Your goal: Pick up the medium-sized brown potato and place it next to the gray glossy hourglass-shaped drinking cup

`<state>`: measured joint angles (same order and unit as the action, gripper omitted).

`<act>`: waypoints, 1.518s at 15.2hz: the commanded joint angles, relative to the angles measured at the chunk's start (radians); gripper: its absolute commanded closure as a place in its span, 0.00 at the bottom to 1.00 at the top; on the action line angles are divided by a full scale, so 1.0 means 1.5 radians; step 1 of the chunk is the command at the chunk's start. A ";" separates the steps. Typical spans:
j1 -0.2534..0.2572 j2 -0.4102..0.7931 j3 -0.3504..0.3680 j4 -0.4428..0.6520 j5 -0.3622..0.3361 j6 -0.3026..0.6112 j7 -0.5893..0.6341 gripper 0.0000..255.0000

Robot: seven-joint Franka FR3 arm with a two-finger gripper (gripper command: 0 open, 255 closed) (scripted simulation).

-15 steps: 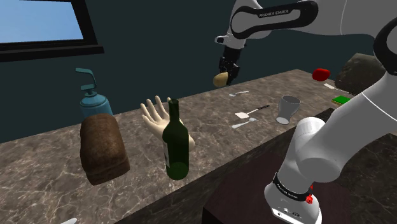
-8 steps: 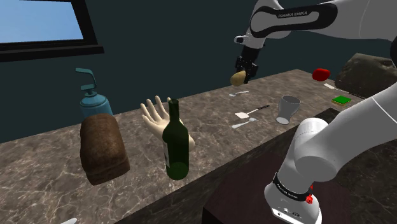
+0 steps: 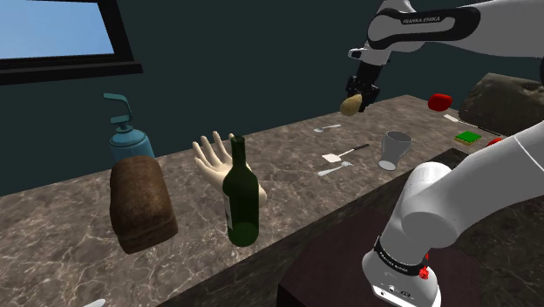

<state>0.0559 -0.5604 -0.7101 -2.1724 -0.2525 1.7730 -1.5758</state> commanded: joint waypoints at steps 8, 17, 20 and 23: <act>-0.016 -0.003 -0.049 -0.040 -0.024 0.044 -0.044 1.00; -0.016 0.009 -0.079 -0.108 -0.035 0.126 -0.049 1.00; -0.014 0.017 -0.091 -0.128 -0.037 0.154 -0.052 1.00; -0.011 0.026 -0.104 -0.147 -0.039 0.183 -0.056 1.00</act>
<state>0.0384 -0.5264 -0.8570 -2.3853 -0.3099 2.0330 -1.6546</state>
